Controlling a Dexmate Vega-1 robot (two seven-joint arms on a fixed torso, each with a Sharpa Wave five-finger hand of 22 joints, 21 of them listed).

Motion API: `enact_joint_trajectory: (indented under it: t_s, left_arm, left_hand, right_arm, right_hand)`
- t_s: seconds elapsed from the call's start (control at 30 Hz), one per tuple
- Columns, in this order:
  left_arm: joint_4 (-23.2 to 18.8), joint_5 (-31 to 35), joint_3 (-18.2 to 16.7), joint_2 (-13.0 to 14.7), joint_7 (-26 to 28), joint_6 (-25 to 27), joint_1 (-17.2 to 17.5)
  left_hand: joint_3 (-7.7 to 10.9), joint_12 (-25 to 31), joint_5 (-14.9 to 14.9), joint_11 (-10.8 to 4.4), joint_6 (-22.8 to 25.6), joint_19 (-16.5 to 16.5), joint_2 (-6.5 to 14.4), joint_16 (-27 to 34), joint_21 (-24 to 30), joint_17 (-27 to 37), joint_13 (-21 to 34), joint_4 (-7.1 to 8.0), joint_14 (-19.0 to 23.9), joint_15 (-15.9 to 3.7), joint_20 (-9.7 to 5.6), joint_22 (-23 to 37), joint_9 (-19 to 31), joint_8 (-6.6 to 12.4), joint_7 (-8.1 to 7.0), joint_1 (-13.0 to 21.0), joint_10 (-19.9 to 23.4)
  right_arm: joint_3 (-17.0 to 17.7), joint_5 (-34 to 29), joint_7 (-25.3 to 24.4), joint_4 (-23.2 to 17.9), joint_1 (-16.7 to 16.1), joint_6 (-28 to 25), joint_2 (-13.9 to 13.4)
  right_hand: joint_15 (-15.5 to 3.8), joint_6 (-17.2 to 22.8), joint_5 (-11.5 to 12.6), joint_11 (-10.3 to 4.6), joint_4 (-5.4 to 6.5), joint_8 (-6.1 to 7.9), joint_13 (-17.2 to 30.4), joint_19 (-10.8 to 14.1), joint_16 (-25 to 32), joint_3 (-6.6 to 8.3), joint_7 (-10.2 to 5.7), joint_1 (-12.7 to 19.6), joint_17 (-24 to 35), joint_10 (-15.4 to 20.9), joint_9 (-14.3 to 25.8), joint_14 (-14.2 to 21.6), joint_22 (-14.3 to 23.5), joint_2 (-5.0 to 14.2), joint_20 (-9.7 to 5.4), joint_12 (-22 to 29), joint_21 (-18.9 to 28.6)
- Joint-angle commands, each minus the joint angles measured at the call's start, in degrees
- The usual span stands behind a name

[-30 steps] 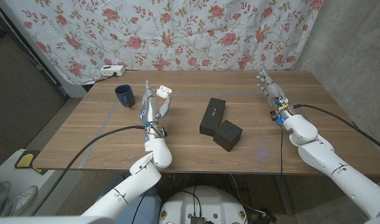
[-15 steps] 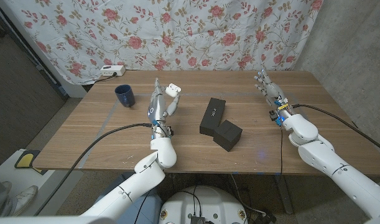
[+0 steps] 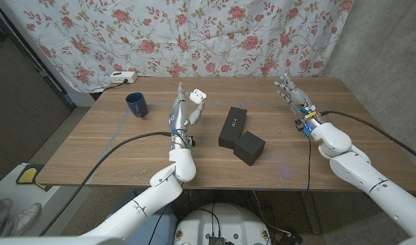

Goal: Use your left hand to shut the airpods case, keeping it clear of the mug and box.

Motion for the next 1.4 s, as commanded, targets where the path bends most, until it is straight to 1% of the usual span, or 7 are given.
enact_joint_trajectory:
  t_s: [0.03,0.23,0.4,0.57,0.7,0.87,1.4]
  left_arm:
    - [3.0,-0.8,0.7,0.6,-3.7,-9.4,-1.9]
    - [3.7,-0.5,1.0,0.6,-5.7,-11.0,-2.7]
    - [3.9,-0.2,1.2,0.1,-6.4,-11.2,-3.2]
    - [4.4,0.2,1.6,-0.6,-7.1,-11.4,-3.9]
    - [6.3,-0.1,2.3,-0.9,-7.8,-14.3,-5.1]
    - [7.1,0.9,2.8,-2.0,-7.5,-13.7,-5.8]
    - [9.2,1.9,4.2,-2.5,-8.5,-17.5,-7.7]
  left_hand:
    - [-0.16,-0.1,0.3,-7.16,-0.1,0.3,1.0,-0.1,0.3,0.2,0.2,0.25,-0.5,-0.02,-0.46,0.2,0.3,0.11,0.06,0.1,6.8]
    - [-0.23,-0.3,0.3,-7.69,-0.2,0.3,1.0,-0.1,0.3,0.2,0.2,0.21,-0.7,-0.43,-1.43,0.3,0.3,0.09,-0.22,0.2,6.6]
    - [-0.23,-0.3,0.3,-7.71,-0.3,-0.2,1.0,-0.2,0.2,0.3,0.3,0.12,-1.0,-0.89,-1.98,0.3,0.3,0.08,-0.47,0.4,6.7]
    - [-0.28,-0.3,0.3,-8.11,-0.2,-0.7,0.9,-0.2,0.0,0.2,0.3,0.0,-1.0,-1.18,-2.08,0.3,0.3,0.13,-0.68,0.5,6.7]
    - [-0.14,-0.2,0.4,-8.11,-0.2,-0.8,1.0,-0.1,0.0,0.2,0.3,-0.16,-1.0,-1.21,-1.99,0.3,0.3,0.15,-0.82,0.9,6.9]
    - [-0.11,-0.1,0.4,-8.26,0.0,-0.8,0.9,0.0,0.0,0.1,0.4,-0.32,-0.7,-1.45,-1.84,0.3,0.3,0.23,-1.05,1.1,7.2]
    - [-0.11,0.1,0.5,-8.25,0.7,-1.3,0.8,0.1,-0.1,0.1,0.4,-0.38,-0.2,-1.86,-1.7,0.2,0.3,0.39,-1.52,1.6,7.7]
  right_arm:
    - [0.4,-1.7,-1.1,-5.8,-1.4,-2.4,-2.2]
    - [0.2,-2.1,-1.4,-6.7,-1.3,-3.0,-2.0]
    - [0.1,-2.4,-2.3,-7.7,-1.4,-4.2,-1.9]
    - [-0.2,-2.5,-1.8,-8.6,-1.3,-5.1,-2.4]
    - [-0.5,-2.6,-1.2,-9.6,-1.2,-6.0,-2.9]
    - [-0.7,-2.7,-1.1,-10.9,-1.2,-7.6,-3.7]
    - [-1.9,-3.4,-0.5,-13.2,-0.5,-11.5,-5.3]
  right_hand:
    - [0.84,-2.6,-0.1,0.25,0.35,-0.65,0.3,0.8,0.6,-0.17,0.04,-1.0,0.2,2.1,0.1,0.2,0.3,-0.16,0.39,0.6,0.5]
    - [1.13,-2.9,-0.1,1.67,0.77,-0.36,0.4,1.1,0.8,-0.32,-0.02,-1.7,0.3,3.9,0.2,0.9,0.3,0.03,0.5,1.0,0.5]
    - [1.04,-2.6,0.0,-0.54,1.44,0.05,0.5,1.7,1.2,-0.54,-0.47,-2.8,0.4,5.7,0.2,2.1,0.3,0.29,0.77,1.3,0.6]
    - [1.87,-2.0,0.1,1.87,1.98,0.42,0.5,1.8,1.2,-0.76,-1.19,-3.7,0.4,6.4,0.2,2.3,0.3,0.42,0.63,1.2,0.5]
    - [2.41,-1.5,0.1,2.16,2.2,0.59,0.5,1.8,1.2,-0.85,-2.0,-4.0,0.4,7.2,0.1,2.5,0.3,0.46,0.65,1.3,0.4]
    - [2.8,-1.8,0.2,2.85,2.49,0.46,0.5,1.9,1.3,-1.0,-1.1,-4.4,0.4,7.9,0.1,2.9,0.3,0.43,0.96,1.3,0.4]
    - [4.04,-2.2,0.3,3.97,3.14,0.31,0.6,2.6,1.6,-1.47,-1.05,-5.5,0.4,10.2,0.1,4.4,0.3,0.17,2.11,1.6,0.5]
